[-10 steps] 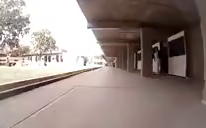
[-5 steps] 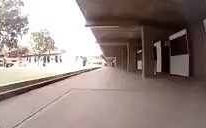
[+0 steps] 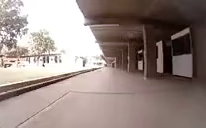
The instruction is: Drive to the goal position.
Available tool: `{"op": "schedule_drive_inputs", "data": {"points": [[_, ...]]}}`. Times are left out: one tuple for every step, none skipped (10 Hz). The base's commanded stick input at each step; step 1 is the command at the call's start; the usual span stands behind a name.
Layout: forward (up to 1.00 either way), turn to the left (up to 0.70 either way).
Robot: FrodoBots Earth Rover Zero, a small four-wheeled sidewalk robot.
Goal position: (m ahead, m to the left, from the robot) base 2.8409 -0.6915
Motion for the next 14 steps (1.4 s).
{"op": "schedule_drive_inputs", "data": {"points": [[0.5,0.0],[0.5,0.0],[0.5,0.0],[0.5,0.0],[0.5,0.0],[0.5,-0.03],[0.5,-0.12],[0.5,-0.23],[0.5,-0.4],[0.5,-0.1],[0.5,-0.04],[0.5,0.0],[0.5,0.0],[0.5,0.0]]}}
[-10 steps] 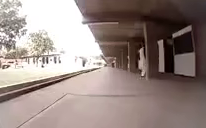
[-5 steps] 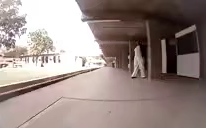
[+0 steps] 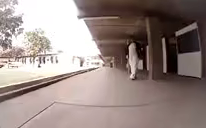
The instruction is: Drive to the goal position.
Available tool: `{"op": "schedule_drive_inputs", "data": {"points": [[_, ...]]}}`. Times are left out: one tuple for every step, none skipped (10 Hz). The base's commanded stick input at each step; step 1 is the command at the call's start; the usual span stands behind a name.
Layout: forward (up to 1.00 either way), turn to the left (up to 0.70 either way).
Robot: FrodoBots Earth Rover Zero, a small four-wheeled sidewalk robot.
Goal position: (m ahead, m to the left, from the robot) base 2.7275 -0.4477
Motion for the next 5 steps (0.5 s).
{"op": "schedule_drive_inputs", "data": {"points": [[0.5,0.0],[0.5,0.0],[0.5,0.0],[0.5,0.0],[0.5,0.0]]}}
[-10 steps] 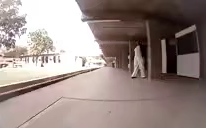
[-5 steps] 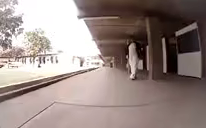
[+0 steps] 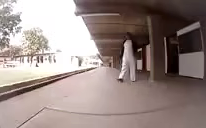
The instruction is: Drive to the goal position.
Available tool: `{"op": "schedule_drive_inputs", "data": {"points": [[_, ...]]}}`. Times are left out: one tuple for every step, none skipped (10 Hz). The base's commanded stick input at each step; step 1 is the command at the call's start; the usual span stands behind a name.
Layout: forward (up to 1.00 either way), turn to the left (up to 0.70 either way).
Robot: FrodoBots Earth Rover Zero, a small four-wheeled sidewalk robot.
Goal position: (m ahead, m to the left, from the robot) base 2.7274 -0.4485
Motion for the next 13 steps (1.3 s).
{"op": "schedule_drive_inputs", "data": {"points": [[0.5,0.0],[0.5,0.0],[0.5,0.0],[0.5,0.0],[0.5,0.0],[0.5,0.0],[0.5,0.0],[0.5,0.0],[0.5,0.0],[0.5,0.0],[0.5,0.0],[0.5,0.0],[0.5,0.0]]}}
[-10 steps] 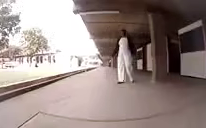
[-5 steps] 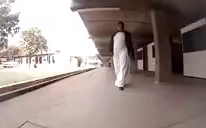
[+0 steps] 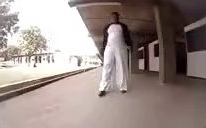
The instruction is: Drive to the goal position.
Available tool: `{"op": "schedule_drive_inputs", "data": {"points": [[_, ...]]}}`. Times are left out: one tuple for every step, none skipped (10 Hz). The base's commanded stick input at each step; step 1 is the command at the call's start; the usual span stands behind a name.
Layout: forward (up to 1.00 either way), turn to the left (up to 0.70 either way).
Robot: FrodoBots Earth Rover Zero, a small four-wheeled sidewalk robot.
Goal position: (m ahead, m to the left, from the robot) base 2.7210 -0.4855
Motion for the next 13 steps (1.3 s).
{"op": "schedule_drive_inputs", "data": {"points": [[0.5,0.0],[0.5,0.0],[0.5,0.0],[0.5,0.0],[0.0,0.0],[0.0,0.0],[0.0,0.0],[0.0,0.0],[0.0,0.0],[0.0,0.0],[0.0,0.0],[0.0,0.0],[0.0,0.0]]}}
